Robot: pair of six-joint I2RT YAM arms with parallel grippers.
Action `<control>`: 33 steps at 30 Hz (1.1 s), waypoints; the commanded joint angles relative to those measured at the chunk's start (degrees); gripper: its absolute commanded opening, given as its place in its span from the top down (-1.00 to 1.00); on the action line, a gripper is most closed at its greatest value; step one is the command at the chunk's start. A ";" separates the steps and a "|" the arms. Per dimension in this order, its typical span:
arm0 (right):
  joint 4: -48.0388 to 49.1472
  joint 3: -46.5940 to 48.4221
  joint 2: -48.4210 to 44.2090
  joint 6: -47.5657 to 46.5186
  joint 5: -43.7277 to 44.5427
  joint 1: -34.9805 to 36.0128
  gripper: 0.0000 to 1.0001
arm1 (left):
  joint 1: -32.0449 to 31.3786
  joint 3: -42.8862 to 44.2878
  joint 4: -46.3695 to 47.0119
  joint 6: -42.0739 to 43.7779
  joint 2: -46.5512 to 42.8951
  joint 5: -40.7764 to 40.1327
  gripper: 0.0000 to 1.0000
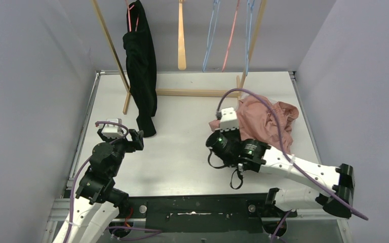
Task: Remove the shorts from the hanger
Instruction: Place the shorts in the basket.
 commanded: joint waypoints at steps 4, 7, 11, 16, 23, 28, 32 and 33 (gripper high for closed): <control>-2.12 -0.24 -9.74 8.66 9.14 -11.88 1.00 | -0.22 1.38 2.48 0.21 -0.64 -0.01 -0.60; -4.77 0.30 -10.53 12.00 9.57 -17.80 1.00 | -0.19 1.35 2.52 0.23 -0.30 0.08 -0.61; -0.42 -2.73 -11.07 9.27 2.71 -25.84 0.97 | -0.19 1.37 2.50 0.32 -0.20 -0.04 -0.61; 5.80 -12.23 -8.81 11.75 -12.67 -35.83 0.94 | -0.19 1.27 2.56 0.32 -0.20 -0.11 -0.61; 13.36 -21.89 -1.41 15.20 -30.59 -41.76 0.90 | -0.19 1.27 2.69 0.37 0.15 0.15 -0.61; 14.25 -24.98 4.08 18.59 -32.13 -39.17 0.89 | -0.19 1.28 2.55 0.40 0.13 -0.21 -0.61; 12.07 -22.87 2.45 18.14 -30.72 -36.37 0.81 | -0.19 1.26 2.59 0.40 0.15 0.06 -0.61; 10.79 -21.31 1.28 17.45 -29.98 -35.46 0.76 | -0.19 1.27 2.56 0.40 0.15 0.07 -0.61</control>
